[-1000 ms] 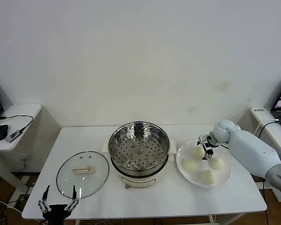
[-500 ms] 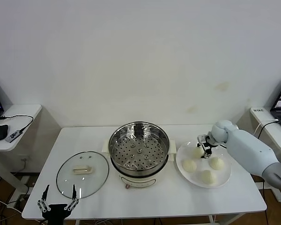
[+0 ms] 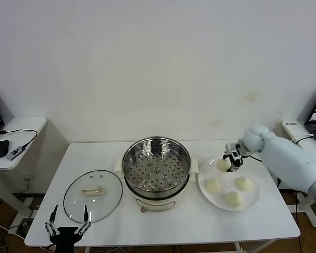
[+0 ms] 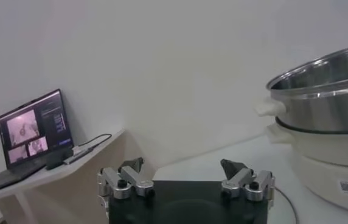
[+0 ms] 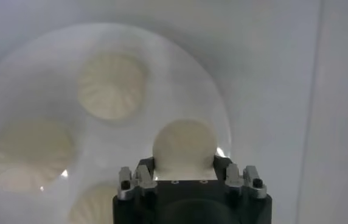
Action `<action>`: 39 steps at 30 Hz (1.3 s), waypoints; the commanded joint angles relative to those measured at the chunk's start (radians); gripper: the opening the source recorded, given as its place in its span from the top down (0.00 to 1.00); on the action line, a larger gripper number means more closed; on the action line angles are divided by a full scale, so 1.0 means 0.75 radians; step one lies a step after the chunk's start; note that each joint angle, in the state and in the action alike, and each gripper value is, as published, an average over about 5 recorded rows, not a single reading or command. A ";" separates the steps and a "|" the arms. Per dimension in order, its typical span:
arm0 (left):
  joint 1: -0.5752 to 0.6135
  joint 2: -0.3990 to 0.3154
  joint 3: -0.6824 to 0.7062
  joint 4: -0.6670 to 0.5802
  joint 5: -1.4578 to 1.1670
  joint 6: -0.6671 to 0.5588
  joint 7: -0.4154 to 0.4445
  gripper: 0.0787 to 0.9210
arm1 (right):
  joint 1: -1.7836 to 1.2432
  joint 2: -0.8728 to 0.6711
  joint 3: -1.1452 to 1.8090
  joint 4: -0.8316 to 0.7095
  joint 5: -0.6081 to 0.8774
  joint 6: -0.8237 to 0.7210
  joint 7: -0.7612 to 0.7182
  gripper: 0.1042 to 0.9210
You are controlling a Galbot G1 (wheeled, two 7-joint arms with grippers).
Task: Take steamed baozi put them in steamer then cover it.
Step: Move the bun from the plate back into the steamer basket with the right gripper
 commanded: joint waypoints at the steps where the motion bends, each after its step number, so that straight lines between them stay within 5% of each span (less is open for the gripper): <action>1: -0.007 0.003 0.001 0.000 0.000 0.001 0.000 0.12 | 0.191 -0.133 -0.108 0.173 0.182 -0.019 -0.016 0.39; 8: -0.033 0.017 0.010 0.002 -0.006 0.014 0.006 0.12 | 0.583 -0.100 -0.380 0.281 0.397 -0.056 -0.023 0.39; 21: -0.069 0.028 -0.008 0.022 -0.038 0.040 0.010 0.12 | 0.778 0.323 -0.567 0.243 0.515 -0.046 0.076 0.39; 30: -0.056 0.028 -0.023 0.026 -0.069 0.048 0.000 0.12 | 0.641 0.591 -0.629 0.186 0.383 0.116 0.170 0.39; 39: -0.052 0.011 -0.042 0.029 -0.091 0.041 0.016 0.12 | 0.520 0.639 -0.701 0.157 0.143 0.327 0.251 0.39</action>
